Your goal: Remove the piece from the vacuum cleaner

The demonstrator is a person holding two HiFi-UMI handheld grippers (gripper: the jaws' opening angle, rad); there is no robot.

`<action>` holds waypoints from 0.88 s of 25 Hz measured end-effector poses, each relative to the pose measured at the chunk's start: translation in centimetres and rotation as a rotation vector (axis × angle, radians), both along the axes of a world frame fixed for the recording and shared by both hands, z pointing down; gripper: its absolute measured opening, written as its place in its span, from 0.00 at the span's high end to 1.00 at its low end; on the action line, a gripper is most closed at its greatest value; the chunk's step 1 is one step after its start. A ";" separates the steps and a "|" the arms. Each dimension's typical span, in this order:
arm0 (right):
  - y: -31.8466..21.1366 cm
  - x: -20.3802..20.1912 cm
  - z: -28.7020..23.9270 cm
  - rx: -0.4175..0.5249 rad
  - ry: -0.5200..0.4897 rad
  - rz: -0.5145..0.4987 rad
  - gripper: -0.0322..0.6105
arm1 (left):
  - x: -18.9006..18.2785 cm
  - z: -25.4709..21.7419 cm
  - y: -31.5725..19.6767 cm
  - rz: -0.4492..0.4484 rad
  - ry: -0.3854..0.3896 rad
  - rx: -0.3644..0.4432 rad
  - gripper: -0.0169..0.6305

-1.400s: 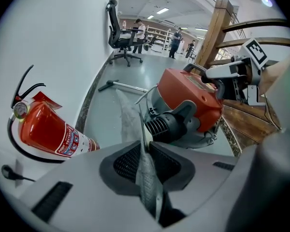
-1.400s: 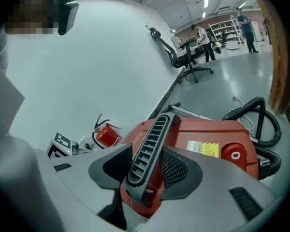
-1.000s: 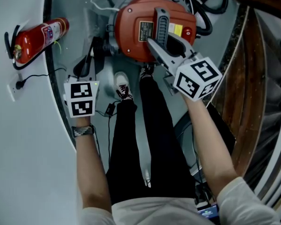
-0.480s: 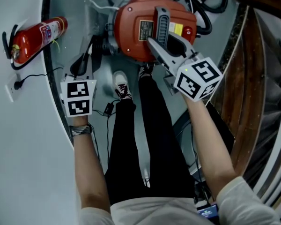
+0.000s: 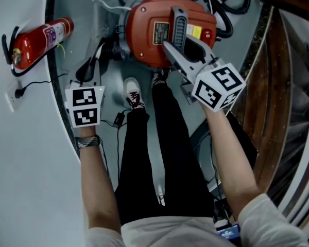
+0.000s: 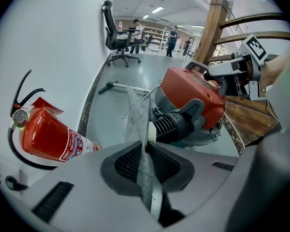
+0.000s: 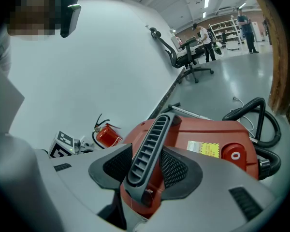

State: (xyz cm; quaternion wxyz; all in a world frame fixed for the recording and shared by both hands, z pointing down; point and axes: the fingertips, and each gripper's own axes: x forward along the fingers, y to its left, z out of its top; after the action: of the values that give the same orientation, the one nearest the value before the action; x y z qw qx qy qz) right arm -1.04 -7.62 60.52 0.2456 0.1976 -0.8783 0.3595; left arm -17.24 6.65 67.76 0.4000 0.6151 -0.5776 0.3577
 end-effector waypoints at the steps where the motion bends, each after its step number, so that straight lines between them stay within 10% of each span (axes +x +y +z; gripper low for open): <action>1: 0.0 0.0 0.0 0.001 0.000 0.000 0.66 | 0.0 0.0 0.0 0.001 0.000 0.000 0.91; 22: -0.1 0.1 0.0 0.003 0.005 0.003 0.66 | -0.5 0.2 -0.3 0.007 -0.004 -0.003 0.92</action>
State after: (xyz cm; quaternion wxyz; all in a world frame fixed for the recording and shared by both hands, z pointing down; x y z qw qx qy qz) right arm -0.97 -7.68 60.52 0.2469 0.2003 -0.8780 0.3580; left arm -17.73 6.31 67.96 0.3982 0.6160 -0.5757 0.3613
